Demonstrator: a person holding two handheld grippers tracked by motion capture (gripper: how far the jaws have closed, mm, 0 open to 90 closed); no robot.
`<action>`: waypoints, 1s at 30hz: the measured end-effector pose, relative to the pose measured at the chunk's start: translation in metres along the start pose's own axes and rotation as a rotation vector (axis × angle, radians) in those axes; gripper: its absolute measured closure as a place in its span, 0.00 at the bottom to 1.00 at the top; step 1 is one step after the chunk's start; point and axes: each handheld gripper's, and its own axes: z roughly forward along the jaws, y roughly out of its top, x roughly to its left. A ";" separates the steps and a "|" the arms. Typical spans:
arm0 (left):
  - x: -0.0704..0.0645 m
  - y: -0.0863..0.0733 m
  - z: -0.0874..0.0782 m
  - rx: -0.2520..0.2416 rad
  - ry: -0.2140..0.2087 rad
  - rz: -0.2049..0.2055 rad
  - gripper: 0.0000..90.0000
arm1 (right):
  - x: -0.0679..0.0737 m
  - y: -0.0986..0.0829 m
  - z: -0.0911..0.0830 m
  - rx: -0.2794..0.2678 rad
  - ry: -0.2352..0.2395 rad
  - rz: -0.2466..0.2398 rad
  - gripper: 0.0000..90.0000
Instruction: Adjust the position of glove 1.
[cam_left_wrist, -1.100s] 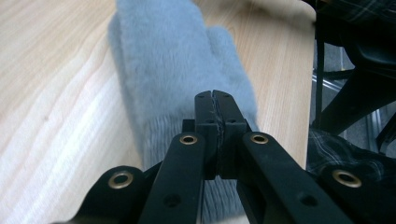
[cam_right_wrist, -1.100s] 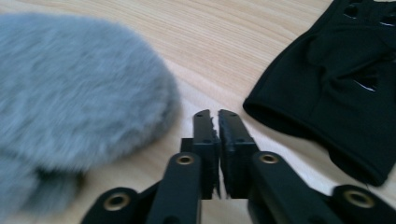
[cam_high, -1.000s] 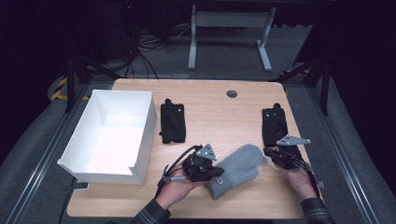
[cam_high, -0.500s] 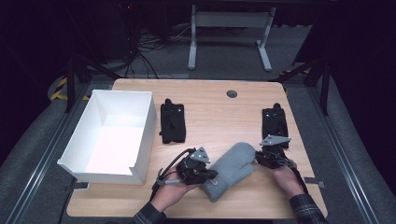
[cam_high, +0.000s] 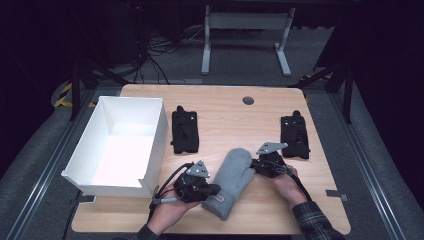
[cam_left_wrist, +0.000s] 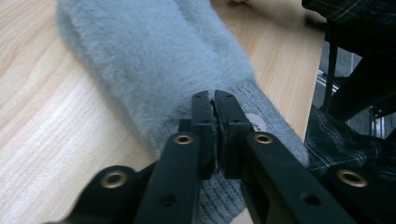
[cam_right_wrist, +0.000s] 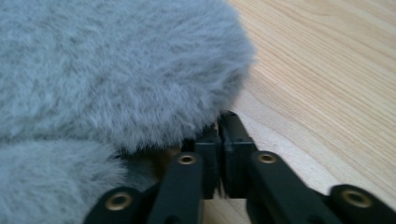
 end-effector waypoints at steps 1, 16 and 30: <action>0.001 0.002 -0.001 -0.004 0.016 -0.004 0.89 | -0.001 0.000 -0.001 -0.002 -0.005 0.002 0.85; 0.040 0.038 0.027 -0.001 0.068 -0.072 0.29 | -0.027 -0.030 -0.033 -0.014 -0.095 0.068 0.39; 0.048 0.035 0.058 0.079 0.074 -0.084 0.16 | -0.031 -0.059 -0.055 -0.038 -0.081 0.085 0.31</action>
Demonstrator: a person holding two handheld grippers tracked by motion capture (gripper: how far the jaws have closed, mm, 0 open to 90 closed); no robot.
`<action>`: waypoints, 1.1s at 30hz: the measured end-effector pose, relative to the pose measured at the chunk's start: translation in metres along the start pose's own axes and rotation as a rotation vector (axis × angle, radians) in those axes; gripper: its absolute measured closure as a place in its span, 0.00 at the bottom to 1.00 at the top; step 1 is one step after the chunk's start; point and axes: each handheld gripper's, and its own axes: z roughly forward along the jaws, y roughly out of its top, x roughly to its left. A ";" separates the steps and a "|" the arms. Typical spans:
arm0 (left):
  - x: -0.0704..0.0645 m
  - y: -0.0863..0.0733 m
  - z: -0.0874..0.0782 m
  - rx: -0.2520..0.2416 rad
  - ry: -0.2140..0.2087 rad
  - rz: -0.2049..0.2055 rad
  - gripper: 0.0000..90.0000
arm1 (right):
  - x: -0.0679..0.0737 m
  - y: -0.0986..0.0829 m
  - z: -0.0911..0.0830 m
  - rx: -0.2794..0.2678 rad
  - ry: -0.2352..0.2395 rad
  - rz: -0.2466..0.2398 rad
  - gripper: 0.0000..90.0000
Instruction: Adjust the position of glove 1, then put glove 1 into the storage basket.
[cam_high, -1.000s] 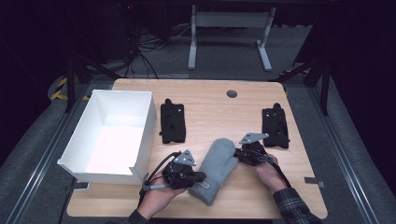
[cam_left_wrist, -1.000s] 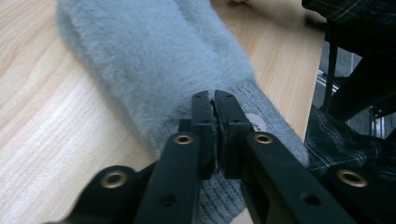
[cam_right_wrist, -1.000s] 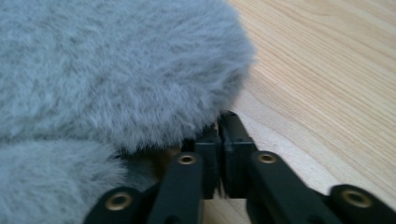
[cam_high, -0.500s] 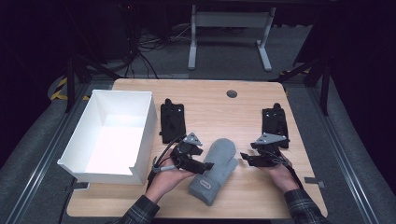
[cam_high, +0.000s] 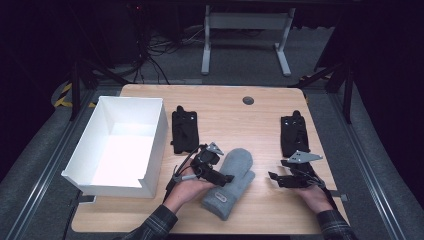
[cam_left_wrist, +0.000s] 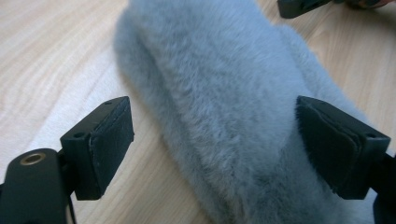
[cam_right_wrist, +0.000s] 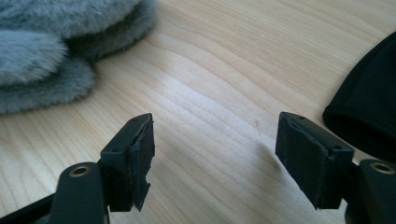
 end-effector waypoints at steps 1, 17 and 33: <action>0.000 -0.001 0.004 0.002 -0.006 -0.001 0.16 | 0.001 -0.001 0.002 0.009 0.002 -0.011 0.30; 0.009 -0.006 0.018 0.042 -0.104 0.003 0.34 | 0.001 -0.003 0.008 -0.004 -0.007 -0.028 0.18; 0.003 0.003 0.019 0.109 -0.183 0.008 0.79 | 0.001 -0.003 0.008 -0.003 -0.009 -0.025 0.18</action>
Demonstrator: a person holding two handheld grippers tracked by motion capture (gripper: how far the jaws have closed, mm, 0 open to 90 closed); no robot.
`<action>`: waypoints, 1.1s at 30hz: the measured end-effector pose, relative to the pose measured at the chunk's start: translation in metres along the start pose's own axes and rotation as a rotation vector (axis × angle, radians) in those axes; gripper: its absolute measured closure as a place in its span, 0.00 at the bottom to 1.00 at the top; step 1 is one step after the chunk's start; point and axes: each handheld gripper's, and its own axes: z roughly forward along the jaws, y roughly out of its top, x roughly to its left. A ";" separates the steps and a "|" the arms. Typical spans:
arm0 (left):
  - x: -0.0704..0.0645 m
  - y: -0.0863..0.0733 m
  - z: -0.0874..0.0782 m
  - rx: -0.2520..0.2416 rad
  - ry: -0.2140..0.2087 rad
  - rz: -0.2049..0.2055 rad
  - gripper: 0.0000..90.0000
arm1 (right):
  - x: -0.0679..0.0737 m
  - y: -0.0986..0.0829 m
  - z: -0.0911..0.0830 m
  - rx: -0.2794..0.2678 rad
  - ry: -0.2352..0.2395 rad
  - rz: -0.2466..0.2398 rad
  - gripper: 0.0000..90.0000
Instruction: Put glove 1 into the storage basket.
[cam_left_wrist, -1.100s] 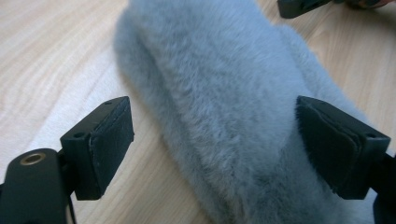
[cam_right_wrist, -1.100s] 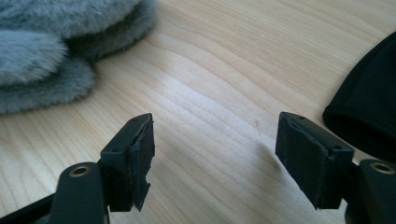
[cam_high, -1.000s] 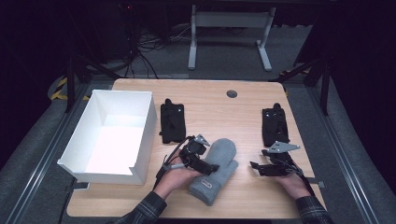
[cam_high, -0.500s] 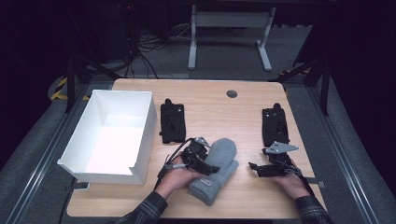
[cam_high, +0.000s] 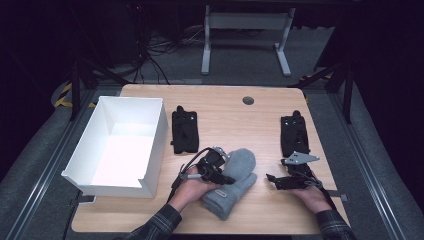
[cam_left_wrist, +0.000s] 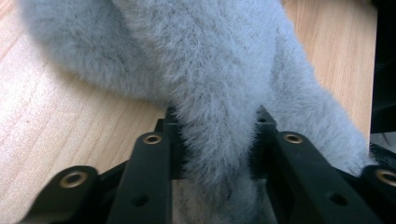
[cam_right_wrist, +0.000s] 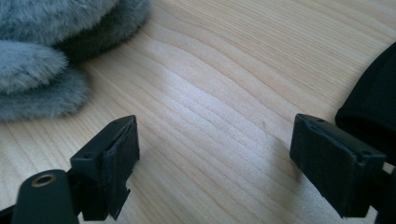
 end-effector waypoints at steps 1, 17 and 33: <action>0.000 0.000 0.000 0.000 0.000 0.000 0.80 | 0.000 0.000 0.000 0.001 0.000 -0.002 0.18; -0.016 0.008 -0.038 -0.089 0.062 0.032 0.83 | 0.000 0.000 0.000 0.001 0.000 -0.001 0.18; -0.026 0.022 -0.083 -0.154 0.115 0.044 0.83 | 0.000 0.000 0.000 0.001 0.001 -0.001 0.18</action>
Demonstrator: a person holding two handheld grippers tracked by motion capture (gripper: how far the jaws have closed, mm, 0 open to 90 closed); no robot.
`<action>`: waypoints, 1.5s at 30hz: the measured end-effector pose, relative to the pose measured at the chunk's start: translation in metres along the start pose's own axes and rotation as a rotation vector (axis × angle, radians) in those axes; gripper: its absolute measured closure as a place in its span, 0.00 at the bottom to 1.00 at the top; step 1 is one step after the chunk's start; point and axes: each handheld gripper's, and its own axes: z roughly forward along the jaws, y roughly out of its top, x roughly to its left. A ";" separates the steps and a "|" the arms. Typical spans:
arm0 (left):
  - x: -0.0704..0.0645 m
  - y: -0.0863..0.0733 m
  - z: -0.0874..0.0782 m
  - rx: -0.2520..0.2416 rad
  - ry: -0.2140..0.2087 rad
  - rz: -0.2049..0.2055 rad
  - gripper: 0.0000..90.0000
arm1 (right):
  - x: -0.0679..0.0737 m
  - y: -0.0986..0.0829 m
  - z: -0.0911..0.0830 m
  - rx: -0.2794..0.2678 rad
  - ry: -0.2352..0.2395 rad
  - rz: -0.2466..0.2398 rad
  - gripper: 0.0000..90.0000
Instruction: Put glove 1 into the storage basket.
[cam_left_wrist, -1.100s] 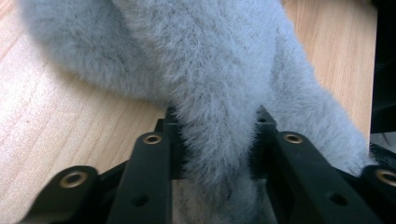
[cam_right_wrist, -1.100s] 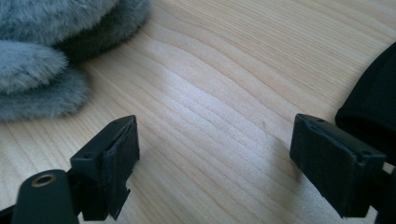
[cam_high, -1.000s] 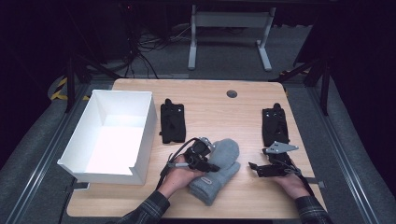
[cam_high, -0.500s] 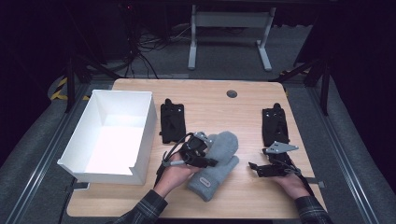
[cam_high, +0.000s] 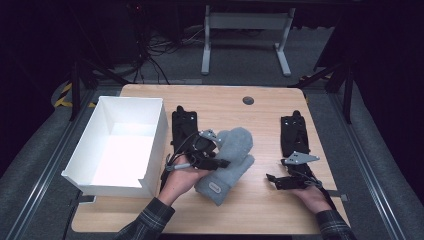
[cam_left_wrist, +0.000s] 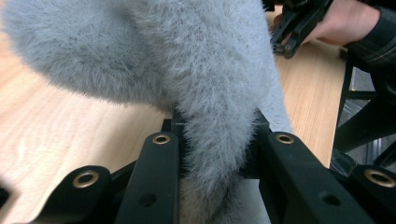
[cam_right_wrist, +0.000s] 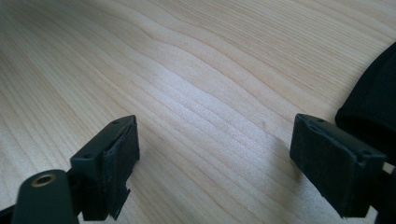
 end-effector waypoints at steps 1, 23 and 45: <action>0.000 0.002 -0.004 -0.004 0.006 0.005 0.83 | 0.000 0.000 0.000 0.000 -0.001 0.001 0.18; 0.005 0.033 -0.088 -0.067 0.084 0.005 0.83 | 0.000 0.000 0.000 0.001 0.000 0.002 0.18; 0.035 0.020 -0.198 -0.164 0.224 -0.079 0.83 | 0.000 0.000 0.000 0.001 0.000 0.007 0.17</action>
